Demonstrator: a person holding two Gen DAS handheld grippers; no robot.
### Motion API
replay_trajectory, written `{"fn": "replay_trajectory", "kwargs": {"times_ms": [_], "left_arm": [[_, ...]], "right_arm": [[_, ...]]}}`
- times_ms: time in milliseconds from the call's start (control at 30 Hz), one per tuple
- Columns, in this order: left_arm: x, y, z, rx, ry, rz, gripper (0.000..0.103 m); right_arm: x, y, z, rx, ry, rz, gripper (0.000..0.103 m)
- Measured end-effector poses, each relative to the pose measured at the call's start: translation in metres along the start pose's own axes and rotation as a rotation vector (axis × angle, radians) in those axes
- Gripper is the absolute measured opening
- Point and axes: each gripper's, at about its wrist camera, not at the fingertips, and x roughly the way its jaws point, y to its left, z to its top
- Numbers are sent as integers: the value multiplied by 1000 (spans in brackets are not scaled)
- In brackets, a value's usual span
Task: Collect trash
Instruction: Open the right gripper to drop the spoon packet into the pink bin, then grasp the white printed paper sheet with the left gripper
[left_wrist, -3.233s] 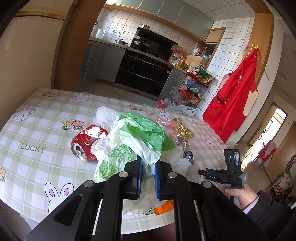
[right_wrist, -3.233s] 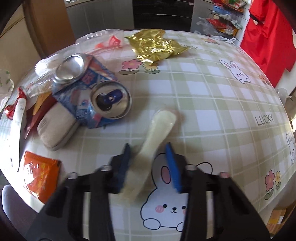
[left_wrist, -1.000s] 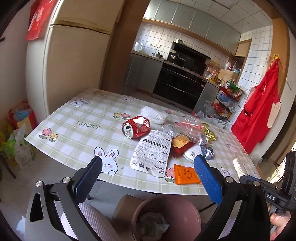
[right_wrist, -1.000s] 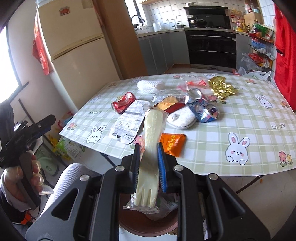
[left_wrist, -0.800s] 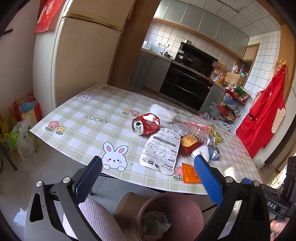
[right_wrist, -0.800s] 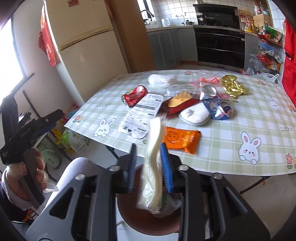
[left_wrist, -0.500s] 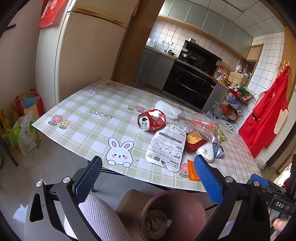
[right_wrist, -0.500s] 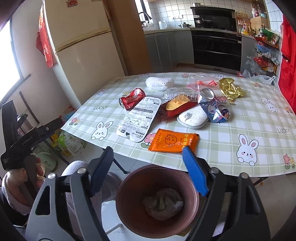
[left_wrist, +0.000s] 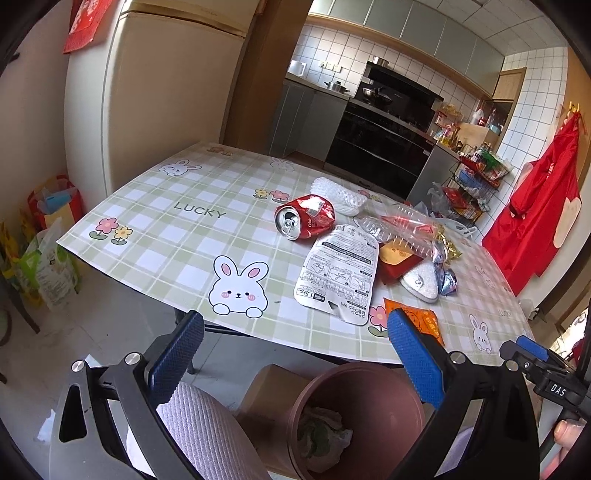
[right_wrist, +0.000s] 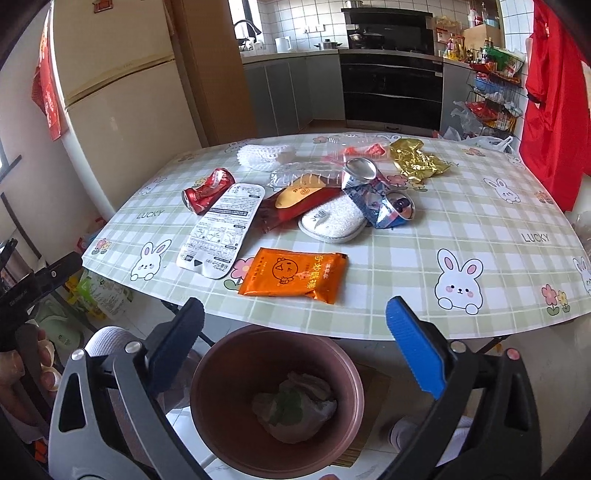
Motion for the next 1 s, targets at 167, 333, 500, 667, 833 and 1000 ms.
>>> {"fn": "replay_trajectory", "kwargs": {"times_ms": [167,333,500,667,833,1000], "left_arm": [[18,-12,-3,61,55,-34,97],[44,-18,6,88,110,-107,97],[83,-19,33,108,147,-145,97],[128,-18,57,125,187,-192,97],[181,-23,66,186,308,-250,97],[219,-24,70,195,386,-291,93]], "right_arm": [[6,-16,2,3,-5,-54,97],[10,-43,8,44,-32,-59,97],[25,-63,12,52,-23,-90,97],[47,-79,17,83,3,-94,97],[68,-85,25,82,29,-89,97],[84,-82,33,63,41,-76,97]]}}
